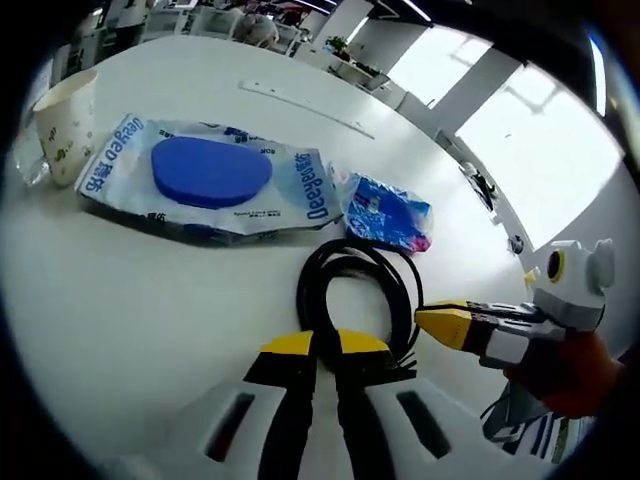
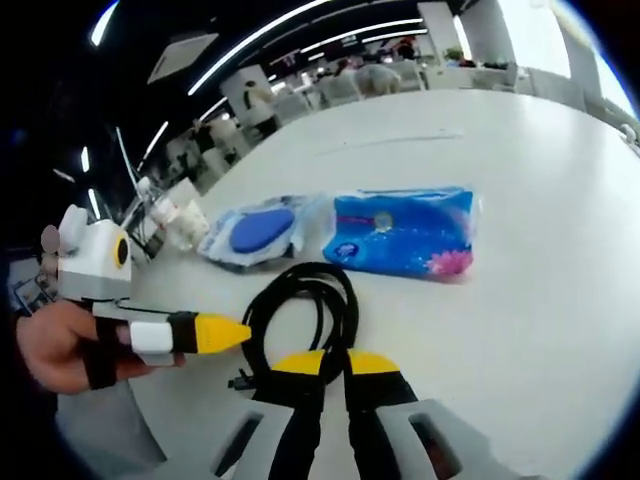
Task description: Arrange the tabletop items into an orderly group along one side of the table until the central work area is clear of visible clutter.
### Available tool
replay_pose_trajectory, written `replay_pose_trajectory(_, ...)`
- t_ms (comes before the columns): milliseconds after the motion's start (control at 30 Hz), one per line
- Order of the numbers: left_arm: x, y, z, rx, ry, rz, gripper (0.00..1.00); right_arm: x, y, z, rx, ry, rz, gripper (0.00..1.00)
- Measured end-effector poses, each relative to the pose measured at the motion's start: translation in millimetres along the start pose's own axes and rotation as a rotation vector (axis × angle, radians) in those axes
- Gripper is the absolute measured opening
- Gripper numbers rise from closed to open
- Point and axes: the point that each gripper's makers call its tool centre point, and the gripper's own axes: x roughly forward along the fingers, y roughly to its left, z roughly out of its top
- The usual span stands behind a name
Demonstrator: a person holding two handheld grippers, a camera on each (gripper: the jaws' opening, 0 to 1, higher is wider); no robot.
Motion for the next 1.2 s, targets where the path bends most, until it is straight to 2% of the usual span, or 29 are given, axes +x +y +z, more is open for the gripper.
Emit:
replay_pose_trajectory(233, -2, 0.4, 0.9, 0.005, 0.006, 0.000, 0.03, 1, 0, -0.4, 0.000, 0.007, 0.004, 0.04)
replay_pose_trajectory(400, -8, 3.5, 8.5, 0.024, -0.002, 0.001, 0.08, -3, -3, 3.4, 0.001, 0.003, 0.002, 0.10)
replay_pose_trajectory(733, -21, 9.8, 36.6, 0.103, -0.048, 0.010, 0.10, -15, -22, 17.1, -0.006, -0.030, -0.015, 0.10)
replay_pose_trajectory(833, -22, 2.5, 47.5, 0.202, -0.059, -0.004, 0.11, -17, -26, 19.6, -0.003, -0.035, -0.023, 0.11)
replay_pose_trajectory(1200, -15, -12.7, 77.2, 0.263, -0.075, -0.021, 0.12, -21, -38, 33.4, -0.020, -0.046, -0.043, 0.13)
